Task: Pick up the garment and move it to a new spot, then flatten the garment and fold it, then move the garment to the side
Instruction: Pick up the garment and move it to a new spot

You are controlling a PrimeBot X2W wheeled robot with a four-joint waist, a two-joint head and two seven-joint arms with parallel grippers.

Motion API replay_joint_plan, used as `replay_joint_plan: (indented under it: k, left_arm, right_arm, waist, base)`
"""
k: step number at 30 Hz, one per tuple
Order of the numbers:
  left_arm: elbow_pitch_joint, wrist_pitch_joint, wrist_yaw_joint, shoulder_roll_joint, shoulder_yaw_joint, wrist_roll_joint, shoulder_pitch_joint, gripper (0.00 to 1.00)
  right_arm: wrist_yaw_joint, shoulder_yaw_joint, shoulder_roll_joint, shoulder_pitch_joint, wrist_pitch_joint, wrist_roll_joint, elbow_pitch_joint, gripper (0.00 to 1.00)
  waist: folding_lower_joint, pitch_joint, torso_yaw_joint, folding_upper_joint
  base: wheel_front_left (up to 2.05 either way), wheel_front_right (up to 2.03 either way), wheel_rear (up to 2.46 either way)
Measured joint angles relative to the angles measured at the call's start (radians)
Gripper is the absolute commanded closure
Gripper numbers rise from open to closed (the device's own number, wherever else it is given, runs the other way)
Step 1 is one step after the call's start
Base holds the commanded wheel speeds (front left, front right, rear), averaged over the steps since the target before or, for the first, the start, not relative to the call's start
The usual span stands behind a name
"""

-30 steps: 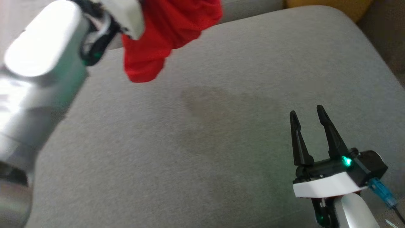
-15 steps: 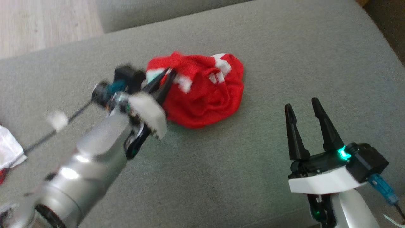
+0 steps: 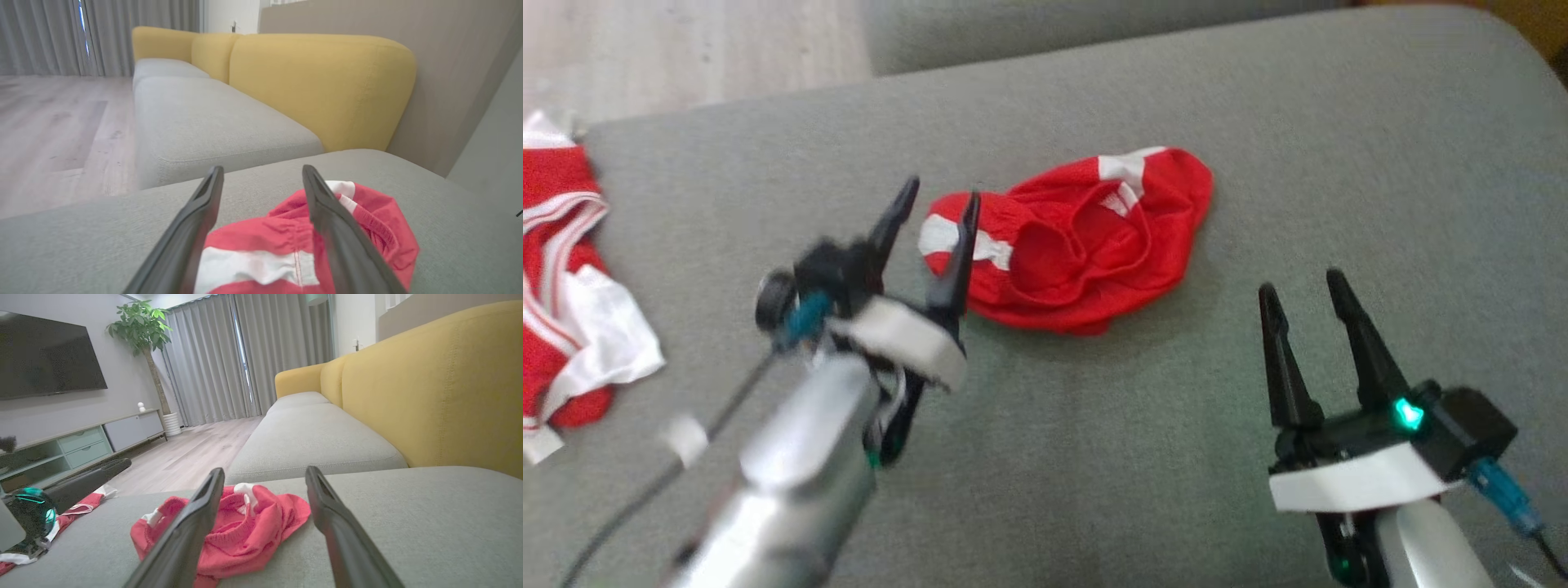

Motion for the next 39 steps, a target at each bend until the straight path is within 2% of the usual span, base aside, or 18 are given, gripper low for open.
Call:
replay_joint_plan:
  k: [1, 8, 13, 14, 15, 18, 21, 26, 30, 39]
  left_arm:
    - [-0.032, 0.0, 0.014, -0.006, 0.034, 0.04, 0.045, 0.0]
    - [-0.244, -0.001, 0.038, -0.046, 0.212, 0.246, 0.311, 0.0]
    - [-0.372, -0.001, 0.119, -0.057, 0.327, 0.374, 0.505, 0.0]
    - [-0.393, -0.001, 0.138, -0.057, 0.343, 0.4, 0.547, 0.0]
    - [-0.393, -0.001, 0.138, -0.057, 0.343, 0.4, 0.547, 0.0]
    - [-0.475, -0.001, 0.192, -0.06, 0.378, 0.479, 0.67, 0.0]
    - [-0.538, -0.001, 0.212, -0.074, 0.402, 0.506, 0.765, 0.0]
    - [-0.568, -0.001, 0.203, -0.088, 0.408, 0.533, 0.848, 0.0]
    - [-0.597, -0.001, 0.178, -0.094, 0.422, 0.537, 0.853, 0.0]
    - [-0.603, -0.001, 0.151, -0.107, 0.432, 0.554, 0.853, 0.0]
  right_arm:
    - [0.0, -0.004, 0.0, 0.012, 0.0, 0.0, 0.008, 0.0]
    - [0.0, -0.039, 0.002, 0.081, 0.0, -0.002, 0.065, 0.0]
    - [0.0, -0.067, 0.003, 0.106, 0.0, -0.02, 0.086, 0.0]
    - [0.0, -0.07, 0.003, 0.111, 0.0, -0.028, 0.088, 0.0]
    - [0.0, -0.07, 0.003, 0.111, 0.0, -0.028, 0.088, 0.0]
    - [0.0, -0.103, 0.005, 0.133, 0.0, -0.037, 0.09, 0.0]
    - [0.0, -0.123, 0.006, 0.162, 0.0, -0.038, 0.095, 0.0]
    - [0.0, -0.13, 0.006, 0.207, 0.0, -0.038, 0.101, 0.0]
    - [0.0, -0.126, 0.006, 0.224, 0.0, -0.038, 0.105, 0.0]
    - [0.0, -0.145, 0.007, 0.224, 0.0, -0.038, 0.1, 0.0]
  waist:
    - [0.0, -0.011, 0.009, 0.0]
    - [-0.0002, -0.102, 0.078, 0.0]
    - [-0.0002, -0.154, 0.126, 0.0]
    - [-0.0002, -0.163, 0.134, 0.0]
    - [-0.0002, -0.163, 0.134, 0.0]
    - [-0.0002, -0.188, 0.153, 0.0]
    - [-0.0002, -0.206, 0.168, 0.0]
    - [-0.0002, -0.228, 0.179, 0.0]
    - [-0.0002, -0.237, 0.178, 0.0]
    - [-0.0001, -0.233, 0.172, 0.0]
  base:
    - [0.0, 0.0, 0.0]
    - [0.0, 0.0, 0.0]
    - [0.0, 0.0, 0.0]
    - [0.0, 0.0, 0.0]
    - [0.0, 0.0, 0.0]
    - [0.0, 0.0, 0.0]
    - [0.0, 0.0, 0.0]
    - [0.0, 0.0, 0.0]
    - [0.0, 0.0, 0.0]
    - [0.0, 0.0, 0.0]
